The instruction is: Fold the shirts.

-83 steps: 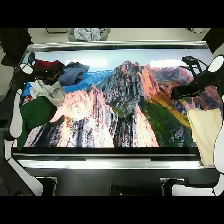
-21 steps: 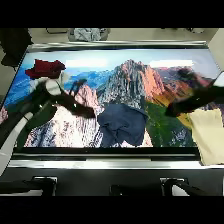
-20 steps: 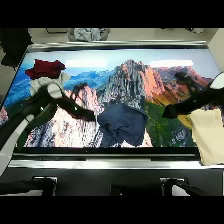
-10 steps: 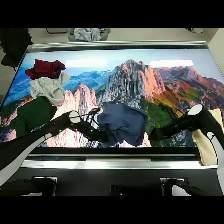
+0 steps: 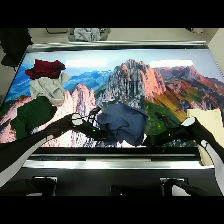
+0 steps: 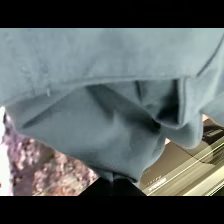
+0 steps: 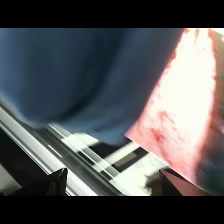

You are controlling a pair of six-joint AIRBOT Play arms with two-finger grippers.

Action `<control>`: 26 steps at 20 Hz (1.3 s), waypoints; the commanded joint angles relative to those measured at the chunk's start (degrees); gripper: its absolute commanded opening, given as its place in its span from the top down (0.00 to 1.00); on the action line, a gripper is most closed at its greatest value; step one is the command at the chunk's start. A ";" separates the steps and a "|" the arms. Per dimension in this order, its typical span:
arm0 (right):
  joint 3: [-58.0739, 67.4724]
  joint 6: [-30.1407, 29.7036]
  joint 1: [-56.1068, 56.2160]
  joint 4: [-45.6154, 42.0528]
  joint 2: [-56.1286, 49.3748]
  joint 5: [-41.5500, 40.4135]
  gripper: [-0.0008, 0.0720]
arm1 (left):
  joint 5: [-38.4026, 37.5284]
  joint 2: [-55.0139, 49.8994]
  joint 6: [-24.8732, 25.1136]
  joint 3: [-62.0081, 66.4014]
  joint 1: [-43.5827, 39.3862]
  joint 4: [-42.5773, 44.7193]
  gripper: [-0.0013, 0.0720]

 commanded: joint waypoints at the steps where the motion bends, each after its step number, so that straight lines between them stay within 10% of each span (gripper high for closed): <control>1: -1.44 2.64 6.51 1.97 -0.07 -8.37 0.03 | 0.24 0.94 0.24 0.07 -0.09 -0.02 0.95; 5: -1.44 10.67 13.94 1.99 -0.07 -17.05 0.21 | -0.07 2.62 0.24 0.11 -0.04 -0.02 0.95; 7: -1.44 10.95 14.38 1.90 -0.04 -17.33 0.93 | -0.07 3.17 1.27 0.17 0.20 0.09 0.95; 11: 2.99 9.86 14.27 -7.85 3.91 -15.02 0.92 | -0.63 7.45 1.29 0.50 3.17 5.14 0.95; 18: 37.13 22.36 14.27 -56.02 26.99 -10.54 0.92 | -11.17 29.79 -3.45 21.75 22.73 34.18 0.95; 26: 54.23 24.96 14.27 -56.28 40.87 -5.95 0.92 | -5.03 44.19 -7.10 45.24 31.56 31.30 0.95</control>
